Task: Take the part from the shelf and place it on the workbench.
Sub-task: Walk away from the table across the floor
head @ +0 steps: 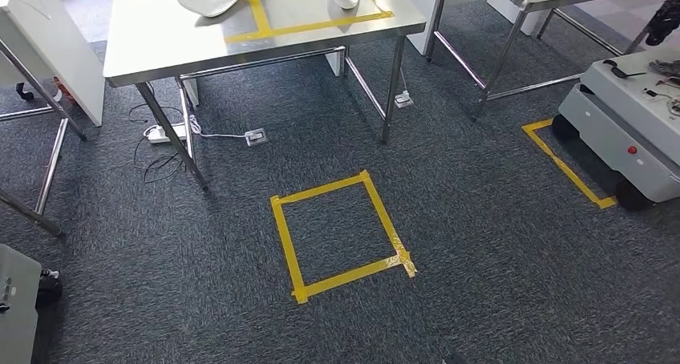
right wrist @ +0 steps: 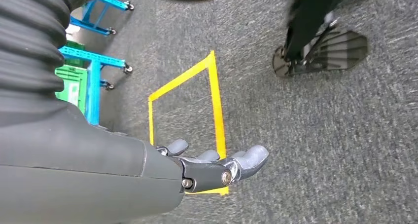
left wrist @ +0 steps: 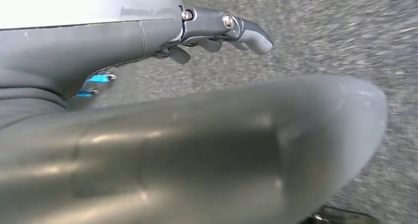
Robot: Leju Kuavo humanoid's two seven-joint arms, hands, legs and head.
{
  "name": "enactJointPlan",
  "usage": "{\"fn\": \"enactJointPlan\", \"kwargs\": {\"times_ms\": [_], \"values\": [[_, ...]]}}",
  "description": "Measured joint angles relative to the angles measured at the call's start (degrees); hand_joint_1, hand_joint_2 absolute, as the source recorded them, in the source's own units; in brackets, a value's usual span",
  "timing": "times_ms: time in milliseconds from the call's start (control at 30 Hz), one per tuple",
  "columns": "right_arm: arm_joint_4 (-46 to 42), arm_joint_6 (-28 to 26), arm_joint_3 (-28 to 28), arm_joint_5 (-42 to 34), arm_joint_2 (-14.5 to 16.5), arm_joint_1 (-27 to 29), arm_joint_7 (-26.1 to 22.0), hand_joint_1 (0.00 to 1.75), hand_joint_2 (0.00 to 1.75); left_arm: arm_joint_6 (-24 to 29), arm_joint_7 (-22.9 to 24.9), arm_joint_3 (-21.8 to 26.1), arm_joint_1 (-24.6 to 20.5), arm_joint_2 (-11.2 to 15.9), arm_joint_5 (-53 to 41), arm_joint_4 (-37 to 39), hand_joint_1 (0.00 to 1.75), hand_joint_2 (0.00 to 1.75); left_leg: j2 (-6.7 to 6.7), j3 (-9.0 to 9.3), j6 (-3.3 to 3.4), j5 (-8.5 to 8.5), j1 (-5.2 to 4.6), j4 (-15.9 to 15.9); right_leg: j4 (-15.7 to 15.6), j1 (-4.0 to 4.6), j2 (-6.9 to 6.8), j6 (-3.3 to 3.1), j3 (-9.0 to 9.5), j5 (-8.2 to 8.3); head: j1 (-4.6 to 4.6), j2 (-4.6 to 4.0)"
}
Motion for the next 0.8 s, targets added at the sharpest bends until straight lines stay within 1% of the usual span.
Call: {"fn": "enactJointPlan", "kwargs": {"times_ms": [33,67,100,133,167,200,233,267,300,333,367,400,433,467,500,533,567,633,667,700,800], "values": [[0.0,0.2,0.0,-0.1,0.0,-0.1,-0.4,0.00,1.75,-0.4,0.1,0.0,-0.3,0.0,0.2,0.0,0.00,0.87,-0.01,-0.22,-0.38,0.31,-0.05,0.0,-2.2,0.14,0.05,-0.29,1.17,-0.54,0.01,0.00],[0.0,0.5,0.0,0.0,0.0,0.0,-0.8,0.00,1.75,-0.9,0.2,0.0,-0.5,0.0,0.4,0.0,0.00,1.31,0.01,-0.32,-0.78,0.64,-0.09,-0.1,-3.0,0.30,0.11,-0.64,1.40,-0.80,0.01,0.00],[0.0,0.7,0.0,0.0,0.0,0.0,-1.2,0.00,1.75,-1.4,0.3,0.0,-0.6,0.0,0.5,0.0,0.00,1.75,0.03,-0.35,-1.17,0.93,-0.05,-0.2,-3.1,0.29,0.11,-1.07,1.15,-0.53,0.00,0.00],[0.0,0.9,0.0,0.1,-0.1,0.1,-1.6,0.00,1.75,-1.7,0.4,0.0,-0.5,-0.1,0.5,0.0,0.00,1.75,-0.03,-0.53,-1.55,0.84,0.02,-0.1,-3.2,0.22,0.05,-1.53,0.95,-0.15,0.00,0.00],[0.0,1.0,0.0,0.2,-0.1,0.2,-1.9,0.00,1.75,-2.0,0.5,0.0,-0.3,-0.1,0.2,0.0,0.00,1.75,-0.10,-0.91,-1.88,-0.02,0.08,0.7,-3.4,0.14,0.00,-2.04,0.68,0.30,-0.03,0.00],[0.0,1.0,0.0,0.4,-0.1,0.2,-2.2,0.00,1.75,-2.2,0.7,-0.2,0.0,-0.2,-0.2,0.1,0.00,1.75,-0.21,-1.62,-2.17,-1.78,0.14,2.5,-3.5,0.04,-0.05,-2.47,0.35,0.78,-0.09,0.00],[-0.1,1.1,0.1,0.5,-0.1,0.2,-2.5,0.00,1.75,-2.3,1.0,-0.6,0.4,-0.3,-0.4,0.1,0.00,1.75,-0.30,-2.67,-2.39,-4.29,0.17,5.6,-3.5,0.03,-0.09,-2.74,-0.04,1.16,-0.15,0.00],[-0.2,1.1,0.3,0.5,-0.2,0.3,-2.7,0.00,1.75,-2.3,1.2,-1.3,0.9,-0.4,-0.2,0.2,0.00,1.75,-0.36,-3.85,-2.56,-6.87,0.18,9.4,-3.5,0.08,-0.09,-2.88,-0.50,1.52,-0.20,0.00],[-0.4,1.1,0.6,0.3,-0.3,0.3,-2.9,0.00,1.75,-2.4,1.3,-2.2,1.4,-0.4,0.4,0.2,0.00,1.75,-0.38,-4.88,-2.68,-8.78,0.19,13.1,-3.4,0.14,-0.10,-2.91,-0.97,1.85,-0.23,0.00],[-0.7,1.2,1.0,-0.1,-0.3,0.3,-3.0,0.00,1.75,-2.4,1.4,-3.2,1.9,-0.3,1.4,0.2,0.00,1.75,-0.39,-5.24,-2.73,-9.62,0.19,15.5,-3.3,0.18,-0.11,-2.86,-1.47,2.15,-0.23,0.00],[-1.0,1.1,1.4,-0.6,-0.4,0.4,-3.1,0.00,1.75,-2.4,1.4,-4.1,2.5,-0.3,2.6,0.2,0.00,1.75,-0.39,-4.55,-2.71,-9.33,0.19,15.9,-3.1,0.18,-0.11,-2.77,-1.95,2.40,-0.23,0.00],[-1.5,1.1,1.8,-1.2,-0.4,0.4,-3.2,0.00,1.75,-2.3,1.3,-5.2,3.1,-0.2,3.9,0.3,0.00,1.75,-0.39,-2.68,-2.61,-8.16,0.19,13.8,-2.9,0.16,-0.11,-2.65,-2.36,2.60,-0.23,0.00],[-2.0,1.1,2.4,-1.8,-0.4,0.3,-3.3,0.00,1.75,-2.3,1.3,-6.2,3.7,-0.2,5.3,0.4,0.00,1.75,-0.39,0.09,-2.46,-6.68,0.19,9.9,-2.7,0.13,-0.10,-2.51,-2.66,2.74,-0.23,0.00],[-2.5,1.1,2.9,-2.4,-0.4,0.3,-3.4,0.00,1.75,-2.3,1.2,-7.3,4.2,-0.1,6.7,0.4,0.00,1.75,-0.40,3.00,-2.24,-5.86,0.14,5.6,-2.5,0.16,-0.12,-2.33,-2.90,2.85,-0.24,0.00],[-2.9,1.0,3.4,-3.0,-0.4,0.3,-3.5,0.00,1.75,-2.3,1.1,-8.3,4.6,0.0,8.1,0.5,0.00,1.75,-0.45,5.11,-1.95,-5.22,0.04,2.3,-2.3,0.20,-0.15,-2.08,-3.07,2.98,-0.21,0.00],[-3.4,1.0,4.0,-3.6,-0.5,0.3,-3.7,0.00,1.75,-2.2,1.0,-9.4,5.1,0.1,9.5,0.5,0.00,1.31,-0.51,6.19,-1.65,-5.13,-0.07,0.2,-2.2,0.27,-0.18,-1.81,-3.17,3.13,-0.21,0.00],[-3.7,1.0,4.6,-4.2,-0.6,0.3,-3.8,0.00,1.75,-2.2,0.9,-10.6,5.5,0.2,10.9,0.5,0.00,0.87,-0.56,6.41,-1.41,-5.29,-0.12,-0.5,-2.1,0.40,-0.22,-1.75,-3.28,3.11,-0.16,0.00],[-4.4,0.9,5.9,-5.5,-0.7,0.4,-4.0,0.00,1.75,-2.1,0.6,-13.0,6.4,0.4,13.8,0.4,0.00,0.00,-0.59,5.95,-1.07,-5.14,-0.14,-0.8,-2.1,0.52,-0.20,-2.28,-3.37,3.14,-0.08,0.00],[-4.7,0.9,6.5,-6.2,-0.8,0.6,-4.1,0.00,1.75,-2.0,0.4,-14.2,6.8,0.5,15.3,0.3,0.00,0.00,-0.58,5.88,-0.90,-5.10,-0.16,-0.8,-2.2,0.55,-0.19,-2.53,-3.41,3.15,-0.02,0.00],[-4.9,0.9,7.2,-6.9,-0.8,0.9,-4.1,0.00,1.75,-1.9,0.3,-15.5,7.1,0.6,16.8,0.2,0.00,0.00,-0.57,5.77,-0.71,-5.06,-0.24,-0.7,-2.3,0.49,-0.17,-2.52,-3.43,3.37,0.00,0.00],[-5.5,0.8,9.3,-8.9,-1.0,1.7,-4.2,0.00,1.75,-1.7,-0.1,-19.4,7.7,1.0,21.4,-0.5,0.00,0.00,-0.53,5.40,-0.24,-4.83,-0.37,-0.5,-2.5,0.36,-0.15,-1.49,-3.49,4.01,0.01,0.00]]}}
